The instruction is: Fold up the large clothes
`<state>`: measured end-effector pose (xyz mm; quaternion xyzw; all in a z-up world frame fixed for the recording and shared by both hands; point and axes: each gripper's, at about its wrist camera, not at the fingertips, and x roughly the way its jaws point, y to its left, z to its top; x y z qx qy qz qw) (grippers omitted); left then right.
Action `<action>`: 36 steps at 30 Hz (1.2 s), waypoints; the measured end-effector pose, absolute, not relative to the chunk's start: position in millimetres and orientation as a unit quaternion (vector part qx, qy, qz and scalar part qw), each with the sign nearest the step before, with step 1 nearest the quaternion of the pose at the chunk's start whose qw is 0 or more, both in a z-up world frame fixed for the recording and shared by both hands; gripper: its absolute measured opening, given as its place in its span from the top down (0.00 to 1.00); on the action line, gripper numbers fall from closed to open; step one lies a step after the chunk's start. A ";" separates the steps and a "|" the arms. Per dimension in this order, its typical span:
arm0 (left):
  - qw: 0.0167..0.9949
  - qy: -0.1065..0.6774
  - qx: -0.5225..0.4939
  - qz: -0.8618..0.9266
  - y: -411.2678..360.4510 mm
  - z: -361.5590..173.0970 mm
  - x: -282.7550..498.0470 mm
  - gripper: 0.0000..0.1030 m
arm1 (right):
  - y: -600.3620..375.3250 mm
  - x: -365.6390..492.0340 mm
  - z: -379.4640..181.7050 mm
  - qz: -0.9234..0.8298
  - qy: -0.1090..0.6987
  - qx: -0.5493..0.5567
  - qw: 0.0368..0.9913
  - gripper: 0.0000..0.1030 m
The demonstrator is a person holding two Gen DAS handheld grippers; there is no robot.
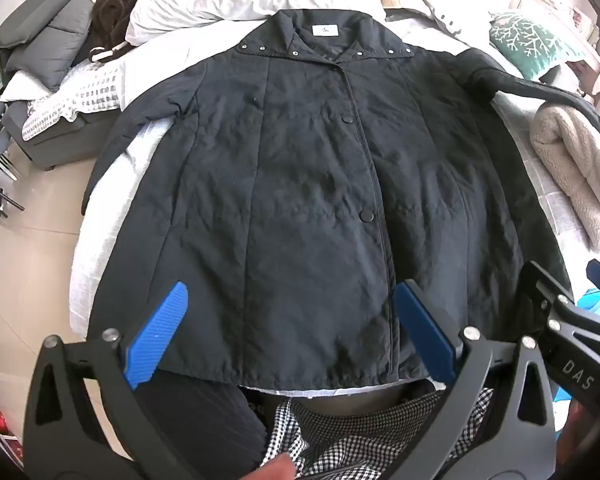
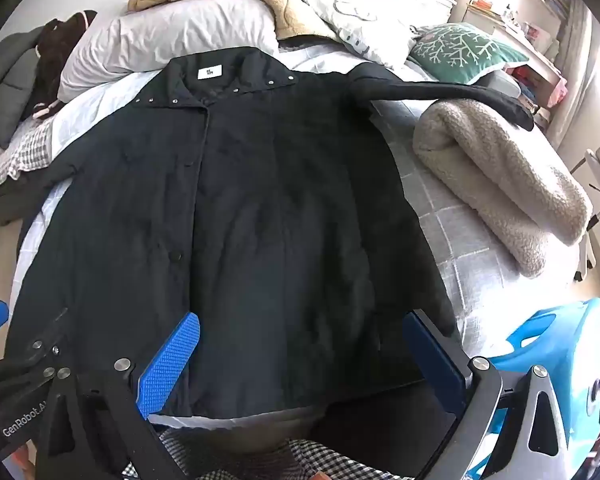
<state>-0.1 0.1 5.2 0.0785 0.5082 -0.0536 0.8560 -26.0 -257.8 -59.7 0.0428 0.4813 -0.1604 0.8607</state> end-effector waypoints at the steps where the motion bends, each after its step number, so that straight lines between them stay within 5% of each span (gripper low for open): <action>1: 0.856 0.508 0.078 -0.053 0.0 5.3 0.0 0.00 | -257.8 -25.7 -59.8 -0.160 0.481 0.044 0.861 0.00; 36: 0.856 0.508 0.075 -0.052 3.1 2.3 2.8 0.00 | -257.8 -27.0 -62.2 -0.155 0.482 0.051 0.861 0.00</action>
